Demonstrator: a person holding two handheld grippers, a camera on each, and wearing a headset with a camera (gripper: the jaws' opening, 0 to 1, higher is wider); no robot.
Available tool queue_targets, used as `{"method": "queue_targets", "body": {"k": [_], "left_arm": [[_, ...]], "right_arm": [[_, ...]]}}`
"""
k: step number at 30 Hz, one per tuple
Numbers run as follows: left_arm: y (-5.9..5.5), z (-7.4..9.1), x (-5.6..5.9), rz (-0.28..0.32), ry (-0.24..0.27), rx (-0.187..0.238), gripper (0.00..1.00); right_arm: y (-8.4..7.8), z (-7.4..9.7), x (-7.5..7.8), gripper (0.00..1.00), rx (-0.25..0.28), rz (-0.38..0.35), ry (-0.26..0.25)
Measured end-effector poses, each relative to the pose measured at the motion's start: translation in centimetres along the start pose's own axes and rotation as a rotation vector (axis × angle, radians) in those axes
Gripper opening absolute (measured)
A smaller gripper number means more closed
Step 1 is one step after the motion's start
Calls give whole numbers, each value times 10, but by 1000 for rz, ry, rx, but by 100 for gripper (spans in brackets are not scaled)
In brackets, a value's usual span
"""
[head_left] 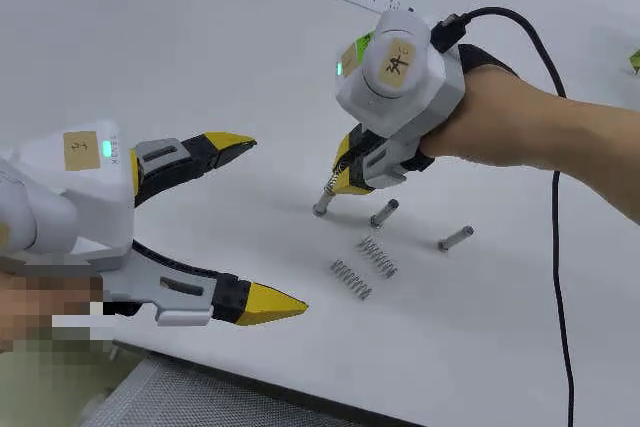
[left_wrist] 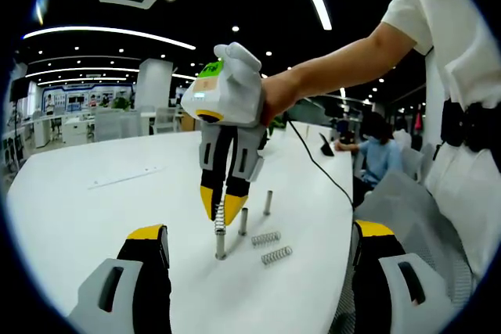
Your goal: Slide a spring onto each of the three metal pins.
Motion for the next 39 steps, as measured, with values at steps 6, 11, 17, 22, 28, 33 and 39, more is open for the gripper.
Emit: {"method": "queue_targets", "body": {"k": [6, 11, 17, 22, 28, 33, 39], "left_arm": [[1, -2, 3, 1, -1, 2, 99], [1, -2, 2, 2, 0, 0, 99], [0, -1, 0, 2, 0, 0, 99], [0, -2, 0, 7, 0, 1, 98], [-1, -1, 1, 10, 1, 3, 98], [-1, -2, 1, 14, 0, 3, 98], [-2, -2, 1, 17, -1, 1, 97]], "right_arm": [[-2, -5, 1, 12, -6, 3, -1], [-2, -7, 0, 12, -8, 7, -3], [-3, -14, 2, 12, -14, 13, -6], [-5, -19, 3, 12, -18, 12, -4], [-6, -25, 0, 12, -19, 10, -8], [-7, -32, 0, 12, -25, 12, -13], [-9, -36, 0, 12, -31, 17, -13]]}}
Point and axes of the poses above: the centre of the closed fingertips' face, and the gripper's own axes: z roughly backward along the fingers, x roughly to its right, y roughly out of its top, the point moved 5 cm from there along z, roughly backward along the fingers, and after that the axes turned 3 degrees about -z, right-handed, at the moved point
